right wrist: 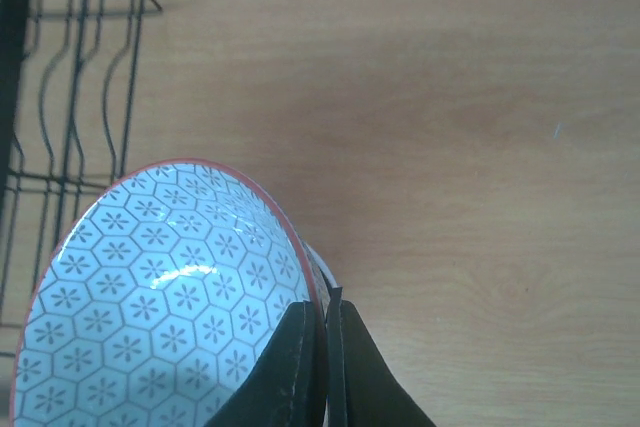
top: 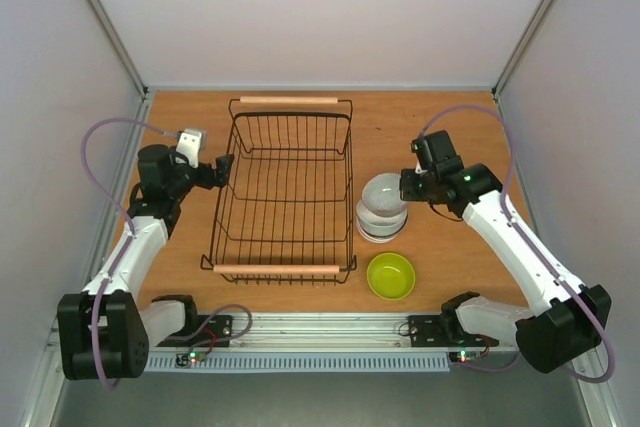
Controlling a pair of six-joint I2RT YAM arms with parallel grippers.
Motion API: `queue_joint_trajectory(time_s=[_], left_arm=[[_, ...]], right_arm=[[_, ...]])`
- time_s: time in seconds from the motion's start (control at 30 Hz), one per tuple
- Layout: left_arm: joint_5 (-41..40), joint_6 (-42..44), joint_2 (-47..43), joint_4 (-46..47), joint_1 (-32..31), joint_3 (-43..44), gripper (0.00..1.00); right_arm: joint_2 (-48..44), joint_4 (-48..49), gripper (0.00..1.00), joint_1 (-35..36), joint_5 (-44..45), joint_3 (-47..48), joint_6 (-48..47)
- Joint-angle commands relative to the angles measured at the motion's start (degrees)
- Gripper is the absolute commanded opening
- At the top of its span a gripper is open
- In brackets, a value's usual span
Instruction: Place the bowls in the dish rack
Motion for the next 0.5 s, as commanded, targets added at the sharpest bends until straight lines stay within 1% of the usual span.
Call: queue_joint_trajectory(time_s=[0.0,0.07,0.2,0.3,0.37,0.47], left_arm=[[6.0,1.9,-1.5,-2.6,0.4,1.6,0.99],[7.9,2.7,-1.5,-5.1,0.3,2.8,0.98],[13.7,4.5,-0.9,-13.2,0.4,7.6,0.95],[18.9,4.9,-0.5,-19.0,0.4,11.7,0.95],[24.3,4.9,0.7,-24.1,0.3,15.6,0.95],[32.7,6.1,2.4,-32.8,0.0,22.4,0.95]], right_arm=[[-1.7,-1.2,0.01,0.3,2.5,6.2,-2.1],[-1.9,-2.0,0.01,0.2,3.4,8.2,-2.5],[-2.1,-2.9,0.01,0.3,5.4,14.0,-3.5],[-1.3,-2.4,0.01,1.1,4.1,18.7,-3.8],[0.7,-1.9,0.01,3.2,3.2,22.0,-3.9],[6.8,-1.8,0.01,8.9,5.9,28.0,-5.1]])
